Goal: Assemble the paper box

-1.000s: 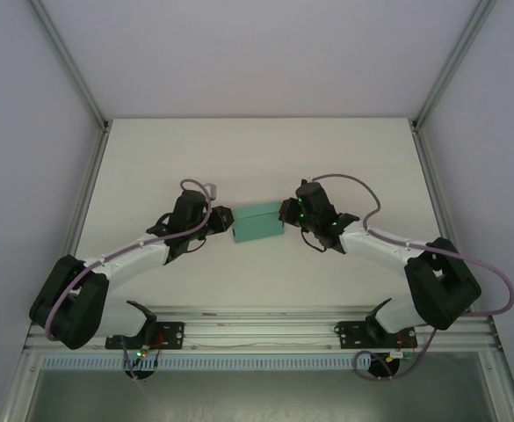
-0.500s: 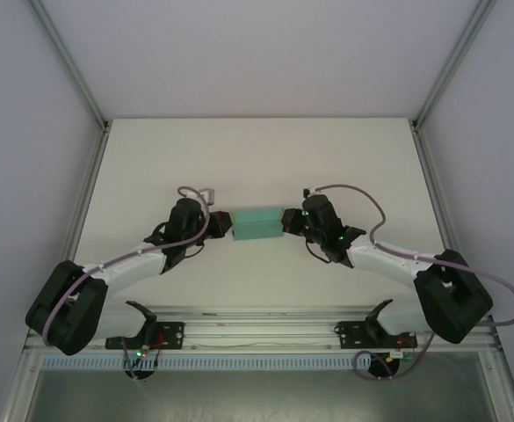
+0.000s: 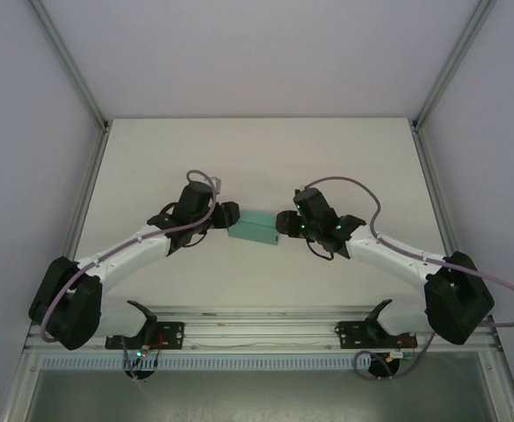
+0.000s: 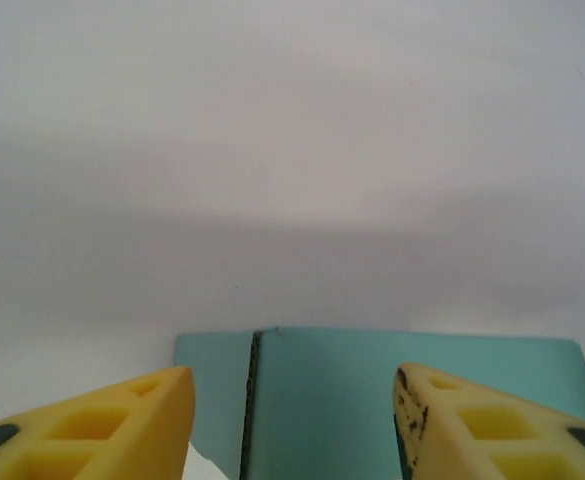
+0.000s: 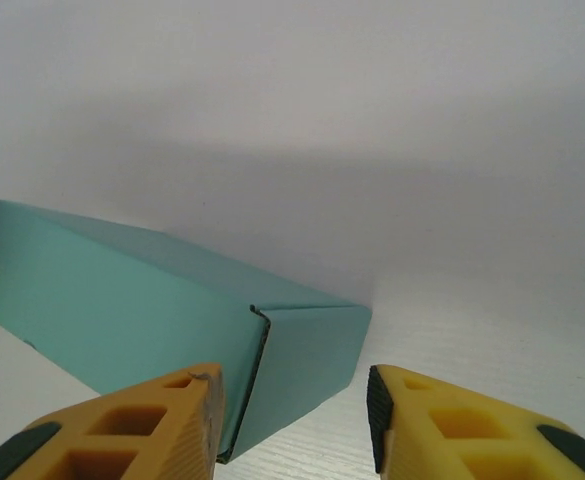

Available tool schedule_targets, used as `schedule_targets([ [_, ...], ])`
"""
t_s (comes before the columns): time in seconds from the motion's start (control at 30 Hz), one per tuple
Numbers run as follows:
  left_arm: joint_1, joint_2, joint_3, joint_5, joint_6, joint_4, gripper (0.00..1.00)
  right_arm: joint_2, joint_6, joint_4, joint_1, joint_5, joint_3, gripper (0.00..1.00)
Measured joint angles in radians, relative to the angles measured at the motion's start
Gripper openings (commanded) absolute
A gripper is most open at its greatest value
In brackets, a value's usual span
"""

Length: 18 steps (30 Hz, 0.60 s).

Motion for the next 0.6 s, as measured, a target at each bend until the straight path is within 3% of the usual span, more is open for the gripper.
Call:
schedule_targets([
  [0.07,0.000,0.000,0.015,-0.021,0.008,-0.020,0.73,0.000,-0.004,-0.022,0.000,0.006,0.016,0.44],
  [0.27,0.000,0.000,0.025,-0.063,0.019,-0.071,0.83,0.000,-0.023,-0.060,0.000,0.003,0.023,0.48],
  [0.43,0.000,0.000,0.012,-0.049,0.020,-0.070,0.81,0.017,-0.053,-0.061,0.000,-0.016,0.023,0.48],
  [0.6,0.000,-0.001,-0.040,-0.007,0.015,-0.048,0.71,0.069,-0.066,-0.008,-0.001,-0.038,0.027,0.47],
])
